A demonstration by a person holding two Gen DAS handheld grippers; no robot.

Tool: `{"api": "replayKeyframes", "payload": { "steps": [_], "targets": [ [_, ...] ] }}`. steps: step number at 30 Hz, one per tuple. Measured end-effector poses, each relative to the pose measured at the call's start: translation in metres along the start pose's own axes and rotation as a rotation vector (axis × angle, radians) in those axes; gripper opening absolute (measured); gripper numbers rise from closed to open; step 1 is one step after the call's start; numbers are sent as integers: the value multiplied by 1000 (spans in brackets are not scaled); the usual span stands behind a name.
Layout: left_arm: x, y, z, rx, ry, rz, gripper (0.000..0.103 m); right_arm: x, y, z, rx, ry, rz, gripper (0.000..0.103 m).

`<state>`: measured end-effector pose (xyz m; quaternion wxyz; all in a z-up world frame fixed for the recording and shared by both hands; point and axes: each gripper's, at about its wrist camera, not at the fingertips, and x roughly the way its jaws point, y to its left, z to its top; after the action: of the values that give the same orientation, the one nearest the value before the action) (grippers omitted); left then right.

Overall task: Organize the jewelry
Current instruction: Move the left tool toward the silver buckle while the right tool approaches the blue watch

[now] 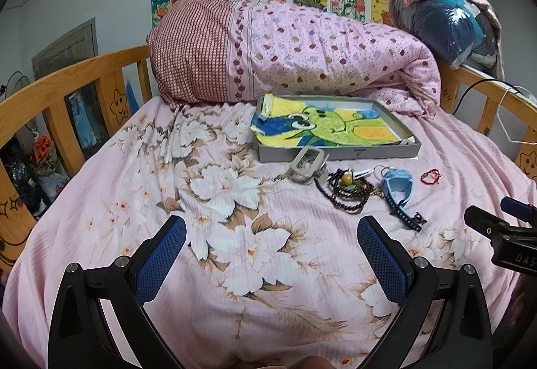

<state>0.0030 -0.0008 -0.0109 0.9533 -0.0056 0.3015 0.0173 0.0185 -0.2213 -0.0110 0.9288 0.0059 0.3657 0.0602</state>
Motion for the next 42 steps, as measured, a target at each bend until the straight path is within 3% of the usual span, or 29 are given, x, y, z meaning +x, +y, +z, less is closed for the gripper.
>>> {"api": "replayKeyframes", "payload": {
  "steps": [5,19,28,38,42],
  "targets": [
    [4,6,4,-30,32,24,100,6,-4,1,-7,66,-52,103],
    [27,5,29,-11,110,32,100,19,-18,17,-8,137,-67,103],
    [49,4,47,47,180,58,100,43,-40,40,-29,147,8,103],
    [72,2,48,58,247,87,100,76,-52,82,-121,32,147,103],
    [79,1,49,69,262,99,100,97,-50,88,-155,62,212,103]
  ]
}}
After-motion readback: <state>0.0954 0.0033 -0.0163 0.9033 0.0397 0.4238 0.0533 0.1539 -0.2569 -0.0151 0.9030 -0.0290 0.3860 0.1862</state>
